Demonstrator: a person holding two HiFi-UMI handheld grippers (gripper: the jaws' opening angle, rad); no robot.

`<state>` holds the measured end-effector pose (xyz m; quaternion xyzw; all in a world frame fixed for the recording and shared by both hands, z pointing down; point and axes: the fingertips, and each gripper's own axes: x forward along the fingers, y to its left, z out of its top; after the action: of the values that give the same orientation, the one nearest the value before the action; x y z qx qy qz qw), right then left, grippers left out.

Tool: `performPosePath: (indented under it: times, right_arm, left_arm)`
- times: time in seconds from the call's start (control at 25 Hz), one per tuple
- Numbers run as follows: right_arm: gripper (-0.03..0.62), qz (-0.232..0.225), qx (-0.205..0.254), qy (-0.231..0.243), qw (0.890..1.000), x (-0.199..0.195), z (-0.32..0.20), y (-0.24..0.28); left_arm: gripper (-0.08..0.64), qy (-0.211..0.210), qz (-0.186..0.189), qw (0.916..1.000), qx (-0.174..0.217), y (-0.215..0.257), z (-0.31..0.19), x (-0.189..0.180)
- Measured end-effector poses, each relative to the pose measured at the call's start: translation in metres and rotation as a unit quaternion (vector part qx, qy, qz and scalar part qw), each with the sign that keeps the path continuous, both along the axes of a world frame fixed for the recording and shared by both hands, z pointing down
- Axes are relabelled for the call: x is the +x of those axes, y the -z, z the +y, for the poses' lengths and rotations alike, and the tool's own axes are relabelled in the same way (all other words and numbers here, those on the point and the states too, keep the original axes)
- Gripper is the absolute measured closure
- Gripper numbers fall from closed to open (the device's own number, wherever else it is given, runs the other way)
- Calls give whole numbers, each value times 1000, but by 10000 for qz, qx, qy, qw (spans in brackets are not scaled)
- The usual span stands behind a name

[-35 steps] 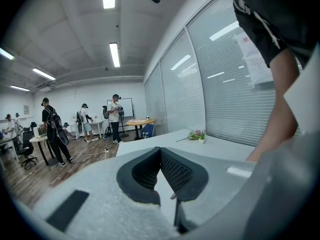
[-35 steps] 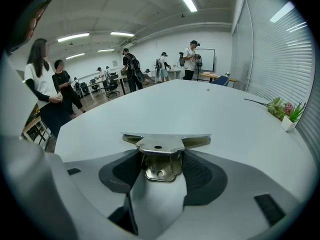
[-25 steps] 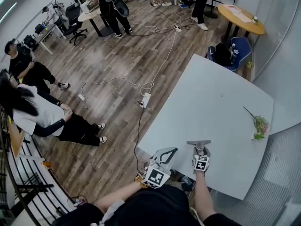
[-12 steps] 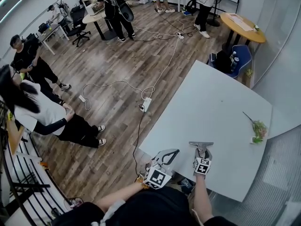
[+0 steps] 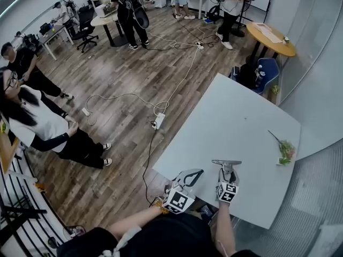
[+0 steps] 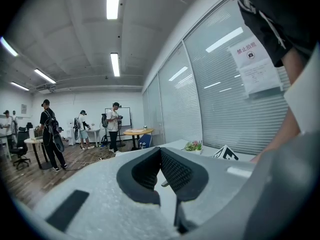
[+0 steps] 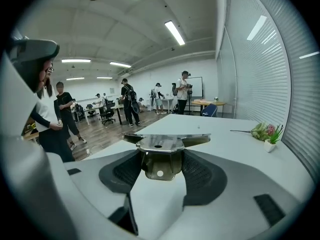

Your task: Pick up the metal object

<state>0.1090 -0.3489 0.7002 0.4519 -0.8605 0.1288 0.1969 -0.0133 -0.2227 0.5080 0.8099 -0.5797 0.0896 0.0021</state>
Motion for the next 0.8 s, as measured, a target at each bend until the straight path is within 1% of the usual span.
performPosePath:
  times: [0.2,0.36,0.48,0.6,0.72,0.8]
  right_arm:
    - [342,-183,338,-68,9992,-2,3,51]
    - [342,-512,620,-88,9967,-6,3,93]
    - [342,-775,887,-107,9930,-7,5,123]
    - [342,-1063,1098,-98,9882,-16,8,156]
    - [342,-1184,1327,-66,9840,-20,12,186]
    - [342,-1233,1470,-44,9814,-18,15,202]
  left_arm:
    - [555,-34,76,9999,139,14,-1,-2]
    - [555,-2,144,9997,204,19,-1,-1]
    - [555,-22,158,9995,255,21,-2,3]
    - [555,-17,140,9995,291,27,-4,-2]
    - [555,-14,193,9993,304,30,-8,-3]
    - [555,-19,173,9991,387,37,-11,-2]
